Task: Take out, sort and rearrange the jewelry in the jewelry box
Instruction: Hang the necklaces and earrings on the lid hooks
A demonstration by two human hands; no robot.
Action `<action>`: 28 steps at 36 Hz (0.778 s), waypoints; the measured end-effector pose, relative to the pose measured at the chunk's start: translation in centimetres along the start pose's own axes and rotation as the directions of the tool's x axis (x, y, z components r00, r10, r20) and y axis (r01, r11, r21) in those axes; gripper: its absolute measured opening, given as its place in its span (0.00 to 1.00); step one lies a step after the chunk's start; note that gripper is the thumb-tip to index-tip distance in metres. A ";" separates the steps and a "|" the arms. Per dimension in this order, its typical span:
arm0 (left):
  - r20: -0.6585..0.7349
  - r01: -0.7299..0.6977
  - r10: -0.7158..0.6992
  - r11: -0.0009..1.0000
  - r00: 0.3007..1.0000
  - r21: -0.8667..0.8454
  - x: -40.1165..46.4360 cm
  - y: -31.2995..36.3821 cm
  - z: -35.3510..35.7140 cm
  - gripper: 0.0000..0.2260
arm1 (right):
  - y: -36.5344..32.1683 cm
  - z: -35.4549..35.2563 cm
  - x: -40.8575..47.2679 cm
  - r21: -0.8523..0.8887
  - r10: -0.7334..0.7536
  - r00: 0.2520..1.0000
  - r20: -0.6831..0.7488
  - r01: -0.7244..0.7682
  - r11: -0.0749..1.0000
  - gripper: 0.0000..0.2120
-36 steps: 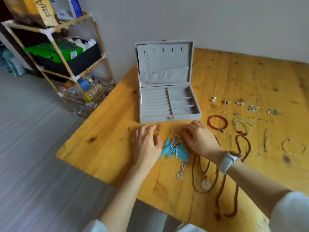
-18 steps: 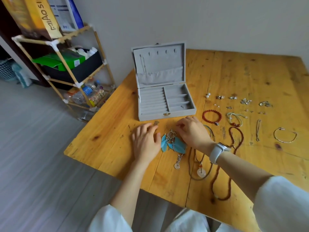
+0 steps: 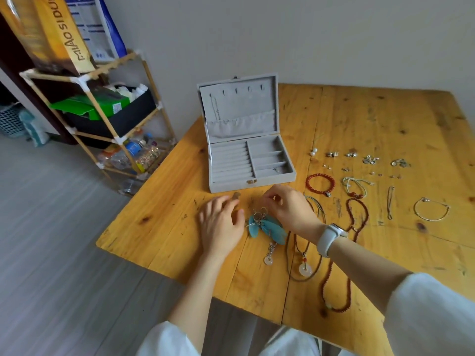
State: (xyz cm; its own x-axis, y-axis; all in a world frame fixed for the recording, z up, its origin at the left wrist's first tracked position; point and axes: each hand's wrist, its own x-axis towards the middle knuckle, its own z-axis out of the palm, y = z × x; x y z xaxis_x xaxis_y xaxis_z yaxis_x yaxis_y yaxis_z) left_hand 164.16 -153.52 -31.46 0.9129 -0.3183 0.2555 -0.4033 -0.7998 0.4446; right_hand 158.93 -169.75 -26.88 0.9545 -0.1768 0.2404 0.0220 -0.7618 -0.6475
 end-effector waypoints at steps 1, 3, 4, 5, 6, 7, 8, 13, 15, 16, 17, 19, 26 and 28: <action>-0.004 -0.001 0.001 1.000 1.000 -0.008 0.0 0.0 0.0 0.14 | -0.3 -0.3 0.0 0.073 0.003 1.000 -0.012 -0.003 0.997 0.05; -0.001 0.012 -0.012 1.000 1.000 -0.022 0.0 0.1 -0.1 0.16 | -1.1 -1.0 0.0 0.220 0.018 0.999 -0.036 -0.009 0.975 0.04; 0.005 0.022 -0.021 0.999 1.000 -0.028 0.1 0.2 -0.2 0.18 | -1.4 -1.4 0.0 0.278 0.027 0.998 -0.049 -0.013 0.961 0.04; 0.013 0.029 -0.029 0.999 1.000 -0.032 0.2 0.3 -0.3 0.18 | -1.7 -1.7 0.1 0.319 0.033 0.998 -0.060 -0.012 0.948 0.04; 0.019 0.033 -0.032 0.999 0.999 -0.037 0.2 0.4 -0.3 0.17 | -2.0 -1.9 0.1 0.344 0.035 0.997 -0.065 -0.010 0.939 0.04; 0.022 0.036 -0.035 0.998 0.999 -0.044 0.3 0.5 -0.3 0.15 | -2.2 -2.1 0.1 0.356 0.032 0.997 -0.067 -0.006 0.934 0.04; 0.024 0.043 -0.041 0.998 0.999 -0.051 0.3 0.6 -0.3 0.13 | -2.3 -2.3 0.2 0.361 0.027 0.997 -0.071 0.001 0.932 0.04; 0.095 0.113 -0.105 0.990 0.990 -0.081 0.6 1.9 -0.3 0.21 | -2.5 -3.0 0.1 0.360 -0.017 0.993 -0.116 0.058 0.931 0.07; 0.114 0.095 -0.085 0.992 0.990 -0.086 0.7 2.4 -0.3 0.25 | -2.5 -3.3 0.0 0.356 -0.012 0.992 -0.130 0.057 0.933 0.07; 0.126 0.078 -0.064 0.992 0.990 -0.104 0.7 2.6 -0.4 0.25 | -2.4 -3.4 0.0 0.366 -0.001 0.991 -0.137 0.051 0.929 0.07; 0.149 0.061 -0.040 0.989 0.988 -0.134 0.7 2.6 -0.5 0.26 | -2.3 -3.5 0.0 0.385 0.017 0.990 -0.143 0.040 0.922 0.06; 0.211 0.025 0.020 0.977 0.977 -0.211 0.6 2.2 -1.0 0.25 | -2.0 -3.7 -0.1 0.431 0.063 0.986 -0.152 0.009 0.902 0.06; 0.248 -0.125 0.223 0.926 0.943 -0.357 -0.3 -0.5 -1.7 0.10 | -1.3 -4.1 -0.1 0.448 0.135 0.974 -0.181 -0.041 0.893 0.04; 0.193 -0.141 0.222 0.921 0.956 -0.362 -0.4 -0.7 -1.4 0.05 | -1.0 -3.9 -0.1 0.437 0.139 0.974 -0.181 -0.047 0.898 0.04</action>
State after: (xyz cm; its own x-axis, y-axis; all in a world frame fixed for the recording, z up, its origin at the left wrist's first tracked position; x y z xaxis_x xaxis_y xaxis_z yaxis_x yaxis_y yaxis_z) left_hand 163.96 -152.13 -30.66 0.7949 -0.5803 0.1770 -0.5230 -0.5075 0.6848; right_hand 157.63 -171.37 -23.40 0.8783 -0.3912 0.2749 0.1048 -0.4036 -0.9089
